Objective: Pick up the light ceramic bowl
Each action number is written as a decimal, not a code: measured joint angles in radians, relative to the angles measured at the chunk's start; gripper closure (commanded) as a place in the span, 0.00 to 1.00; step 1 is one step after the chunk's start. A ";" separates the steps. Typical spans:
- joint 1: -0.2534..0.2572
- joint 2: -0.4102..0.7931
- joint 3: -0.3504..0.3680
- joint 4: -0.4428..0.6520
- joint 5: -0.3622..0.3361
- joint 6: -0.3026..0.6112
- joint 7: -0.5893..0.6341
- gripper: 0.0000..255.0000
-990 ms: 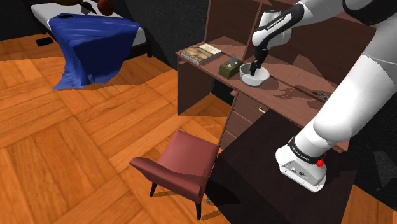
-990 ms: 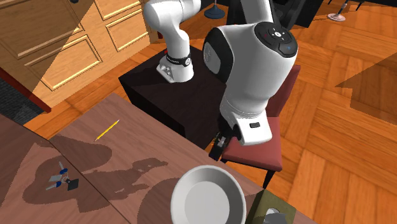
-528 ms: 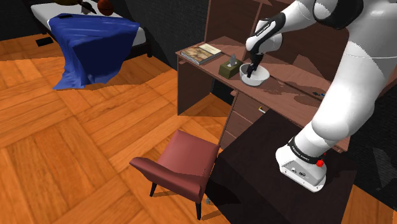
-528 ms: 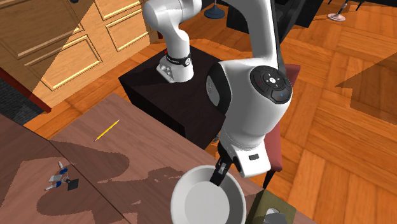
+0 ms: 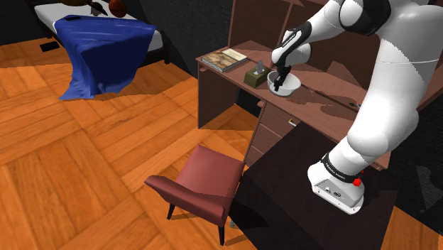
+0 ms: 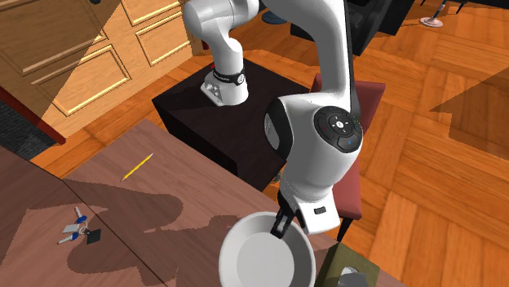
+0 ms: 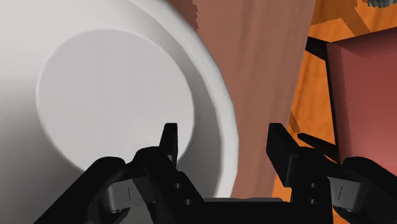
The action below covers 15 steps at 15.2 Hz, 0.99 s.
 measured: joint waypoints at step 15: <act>0.012 -0.051 -0.016 0.001 -0.021 -0.050 0.008 1.00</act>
